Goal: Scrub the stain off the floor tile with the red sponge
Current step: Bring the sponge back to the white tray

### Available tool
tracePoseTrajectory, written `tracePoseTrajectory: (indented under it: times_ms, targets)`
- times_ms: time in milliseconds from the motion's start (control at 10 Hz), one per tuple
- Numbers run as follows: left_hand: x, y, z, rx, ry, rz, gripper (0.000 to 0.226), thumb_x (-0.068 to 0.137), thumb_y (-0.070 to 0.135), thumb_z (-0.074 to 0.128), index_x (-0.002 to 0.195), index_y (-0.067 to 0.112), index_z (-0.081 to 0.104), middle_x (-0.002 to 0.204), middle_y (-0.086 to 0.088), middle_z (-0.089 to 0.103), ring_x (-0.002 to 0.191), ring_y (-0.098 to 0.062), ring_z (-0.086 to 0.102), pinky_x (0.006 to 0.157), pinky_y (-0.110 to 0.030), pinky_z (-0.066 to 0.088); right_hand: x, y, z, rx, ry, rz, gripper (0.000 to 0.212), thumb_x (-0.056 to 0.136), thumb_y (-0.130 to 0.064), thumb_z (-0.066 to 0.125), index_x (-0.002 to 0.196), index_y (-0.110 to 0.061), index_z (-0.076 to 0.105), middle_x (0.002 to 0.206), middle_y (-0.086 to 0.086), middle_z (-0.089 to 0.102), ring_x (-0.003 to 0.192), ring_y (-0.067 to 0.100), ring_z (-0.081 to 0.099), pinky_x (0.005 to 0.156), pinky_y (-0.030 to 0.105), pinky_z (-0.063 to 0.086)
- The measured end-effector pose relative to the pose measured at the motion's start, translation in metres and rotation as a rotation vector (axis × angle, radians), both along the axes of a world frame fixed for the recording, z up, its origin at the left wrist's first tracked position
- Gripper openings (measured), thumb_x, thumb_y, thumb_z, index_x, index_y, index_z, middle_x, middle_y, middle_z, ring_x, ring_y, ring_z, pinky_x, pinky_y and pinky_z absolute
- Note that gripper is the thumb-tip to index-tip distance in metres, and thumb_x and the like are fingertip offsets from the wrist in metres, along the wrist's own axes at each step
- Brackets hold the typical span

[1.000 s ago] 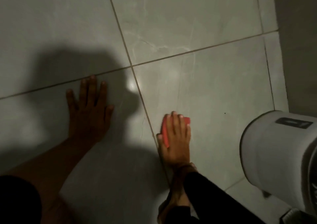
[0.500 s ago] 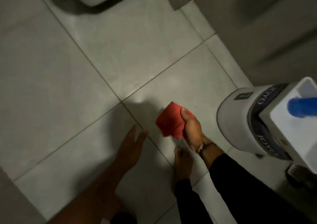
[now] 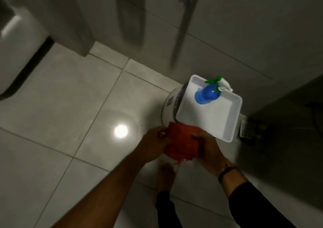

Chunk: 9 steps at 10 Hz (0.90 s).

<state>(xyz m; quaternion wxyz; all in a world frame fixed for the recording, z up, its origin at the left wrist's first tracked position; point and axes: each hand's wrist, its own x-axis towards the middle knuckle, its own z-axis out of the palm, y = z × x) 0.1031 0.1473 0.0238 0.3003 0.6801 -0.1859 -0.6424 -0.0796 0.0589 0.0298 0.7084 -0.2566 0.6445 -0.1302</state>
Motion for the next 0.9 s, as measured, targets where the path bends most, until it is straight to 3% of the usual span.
tracePoseTrajectory:
  times_ms: [100, 200, 300, 400, 500, 700, 900]
  targets:
    - [-0.027, -0.060, -0.007, 0.032, -0.127, -0.065, 0.049, 0.090, 0.022, 0.068, 0.139, 0.022, 0.067, 0.124, -0.008, 0.077, 0.111, -0.027, 0.074, 0.101, -0.040, 0.059, -0.028, -0.048, -0.016, -0.040, 0.066, -0.006, 0.036, 0.094, -0.002, 0.050, 0.124, -0.003, 0.070, 0.112, 0.021, 0.074, 0.102, 0.041, 0.066, 0.077, 0.042, 0.056]
    - [-0.061, -0.135, -0.028, 0.040, -0.339, -0.196, 0.046, 0.091, 0.031, 0.064, 0.136, 0.022, 0.066, 0.129, -0.006, 0.075, 0.113, -0.028, 0.073, 0.091, -0.033, 0.054, -0.056, -0.111, -0.050, -0.091, 0.223, 0.025, 0.028, 0.094, 0.001, 0.057, 0.105, -0.021, 0.071, 0.104, 0.010, 0.076, 0.092, 0.030, 0.072, 0.070, 0.035, 0.063]
    - [-0.075, -0.167, -0.048, 0.047, -0.487, -0.340, 0.040, 0.097, 0.032, 0.062, 0.132, 0.015, 0.065, 0.129, -0.011, 0.074, 0.115, -0.032, 0.072, 0.089, -0.037, 0.054, -0.064, -0.137, -0.076, -0.093, 0.273, 0.018, 0.028, 0.095, 0.001, 0.062, 0.109, -0.022, 0.068, 0.114, 0.013, 0.076, 0.100, 0.032, 0.074, 0.082, 0.044, 0.067]
    - [-0.095, -0.194, -0.081, 0.154, -0.644, -0.522, 0.036, 0.101, 0.025, 0.061, 0.133, 0.008, 0.065, 0.130, -0.015, 0.073, 0.118, -0.033, 0.073, 0.097, -0.042, 0.057, -0.066, -0.156, -0.119, -0.082, 0.376, 0.058, 0.030, 0.094, 0.004, 0.066, 0.114, -0.018, 0.067, 0.126, 0.020, 0.073, 0.115, 0.040, 0.071, 0.102, 0.057, 0.061]
    - [-0.104, -0.203, -0.095, 0.221, -0.740, -0.580, 0.037, 0.101, 0.020, 0.063, 0.135, 0.007, 0.066, 0.129, -0.015, 0.074, 0.116, -0.033, 0.074, 0.097, -0.042, 0.059, -0.063, -0.160, -0.139, -0.094, 0.478, 0.113, 0.034, 0.092, -0.001, 0.070, 0.124, -0.013, 0.069, 0.132, 0.020, 0.073, 0.119, 0.040, 0.070, 0.106, 0.054, 0.060]
    - [-0.116, -0.202, -0.106, 0.082, -0.963, -0.676, 0.044, 0.101, 0.023, 0.061, 0.142, 0.008, 0.051, 0.136, -0.017, 0.064, 0.115, -0.037, 0.072, 0.090, -0.044, 0.058, -0.061, -0.153, -0.159, -0.222, 0.726, 0.277, 0.032, 0.088, -0.020, 0.078, 0.119, -0.012, 0.070, 0.126, 0.015, 0.075, 0.117, 0.037, 0.070, 0.096, 0.036, 0.054]
    - [-0.111, -0.177, -0.071, -0.064, -1.007, -0.624, 0.048, 0.101, 0.025, 0.061, 0.145, 0.014, 0.044, 0.139, -0.013, 0.056, 0.112, -0.035, 0.072, 0.088, -0.042, 0.059, -0.045, -0.131, -0.121, -0.310, 0.799, 0.265, 0.034, 0.088, -0.025, 0.078, 0.116, -0.018, 0.061, 0.120, 0.011, 0.073, 0.104, 0.035, 0.070, 0.093, 0.042, 0.058]
